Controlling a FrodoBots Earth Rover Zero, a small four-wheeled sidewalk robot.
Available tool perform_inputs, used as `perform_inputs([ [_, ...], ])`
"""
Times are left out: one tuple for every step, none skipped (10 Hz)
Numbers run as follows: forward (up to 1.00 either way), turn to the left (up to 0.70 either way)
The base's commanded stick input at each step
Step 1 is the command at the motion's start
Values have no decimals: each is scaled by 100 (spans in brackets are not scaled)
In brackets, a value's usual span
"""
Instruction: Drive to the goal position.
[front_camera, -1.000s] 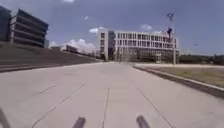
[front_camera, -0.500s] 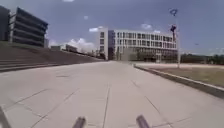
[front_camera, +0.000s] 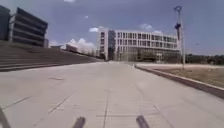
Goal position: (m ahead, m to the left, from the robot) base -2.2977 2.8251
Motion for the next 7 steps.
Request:
perform_inputs([
  [100, 0],
  [100, 0],
  [100, 0],
  [100, 0],
  [100, 0],
  [100, 0],
  [100, 0],
])
